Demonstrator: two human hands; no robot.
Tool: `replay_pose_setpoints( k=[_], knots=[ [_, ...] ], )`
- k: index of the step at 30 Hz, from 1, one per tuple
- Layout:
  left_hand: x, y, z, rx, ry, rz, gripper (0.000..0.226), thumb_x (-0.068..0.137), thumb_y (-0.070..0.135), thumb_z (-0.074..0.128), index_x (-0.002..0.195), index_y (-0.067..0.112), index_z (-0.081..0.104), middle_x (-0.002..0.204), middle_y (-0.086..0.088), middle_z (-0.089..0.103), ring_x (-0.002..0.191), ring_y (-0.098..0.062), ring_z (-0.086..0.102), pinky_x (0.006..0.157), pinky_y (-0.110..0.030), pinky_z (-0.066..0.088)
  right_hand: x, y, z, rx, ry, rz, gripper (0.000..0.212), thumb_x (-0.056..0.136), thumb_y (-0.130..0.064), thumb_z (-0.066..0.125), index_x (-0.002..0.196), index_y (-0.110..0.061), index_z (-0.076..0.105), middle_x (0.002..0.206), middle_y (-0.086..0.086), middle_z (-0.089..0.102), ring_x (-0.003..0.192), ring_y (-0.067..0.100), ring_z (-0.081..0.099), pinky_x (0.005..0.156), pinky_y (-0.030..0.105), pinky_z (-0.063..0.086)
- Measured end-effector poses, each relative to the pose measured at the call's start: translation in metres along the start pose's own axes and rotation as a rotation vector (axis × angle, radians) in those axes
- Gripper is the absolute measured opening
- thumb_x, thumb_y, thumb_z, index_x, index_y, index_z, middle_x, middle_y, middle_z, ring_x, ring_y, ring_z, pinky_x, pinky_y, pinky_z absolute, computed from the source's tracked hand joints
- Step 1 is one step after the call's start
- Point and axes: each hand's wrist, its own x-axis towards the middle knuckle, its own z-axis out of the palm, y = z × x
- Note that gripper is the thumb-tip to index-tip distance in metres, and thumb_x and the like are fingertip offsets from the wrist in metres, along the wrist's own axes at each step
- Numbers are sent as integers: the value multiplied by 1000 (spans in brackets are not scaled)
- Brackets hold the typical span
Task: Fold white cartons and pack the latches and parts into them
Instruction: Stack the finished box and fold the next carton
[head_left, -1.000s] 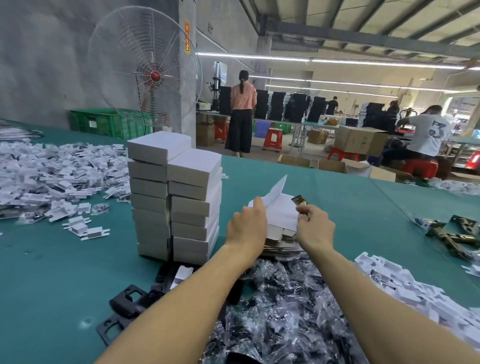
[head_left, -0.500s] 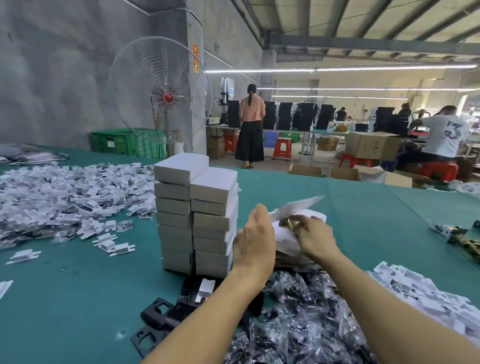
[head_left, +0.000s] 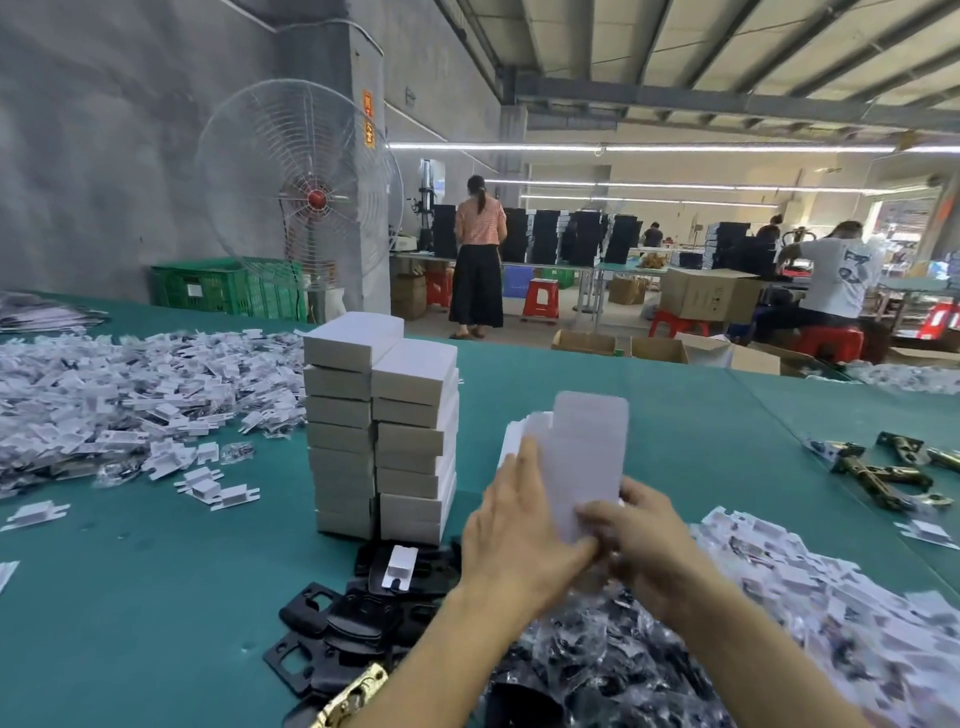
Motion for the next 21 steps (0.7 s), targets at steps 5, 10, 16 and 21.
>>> replay_pose_setpoints(
  k=[5,10,16,21],
  knots=[
    [-11,1,1,-112,-17,9,124,69,71,62,141,47,-35,158,9,13,143,-18,29,108,-46,40,-32,7,-1,40,-166,59,28,102,-17,49,92,-4,72,83,14,76,63,19,70,53,29,57],
    [-17,-7,-7,-30,24,226,140,57,60,73,143,44,-36,144,19,24,129,-6,28,104,-30,34,-46,-3,-12,73,16,-147,19,97,-21,58,92,-10,73,82,14,74,66,16,66,56,27,55],
    [-17,-16,-20,128,-49,299,132,54,54,71,147,41,-22,137,19,21,125,-7,25,98,-25,24,-50,-15,-23,-47,10,-344,13,86,-4,70,91,-15,75,87,5,77,76,14,69,69,30,57],
    [-20,-12,-27,-46,-170,202,131,53,48,73,145,53,-20,127,23,21,119,-6,32,101,-34,40,-52,-14,-27,-30,-286,-362,33,77,-32,81,108,-27,72,105,7,75,92,19,72,75,26,57]
  ],
)
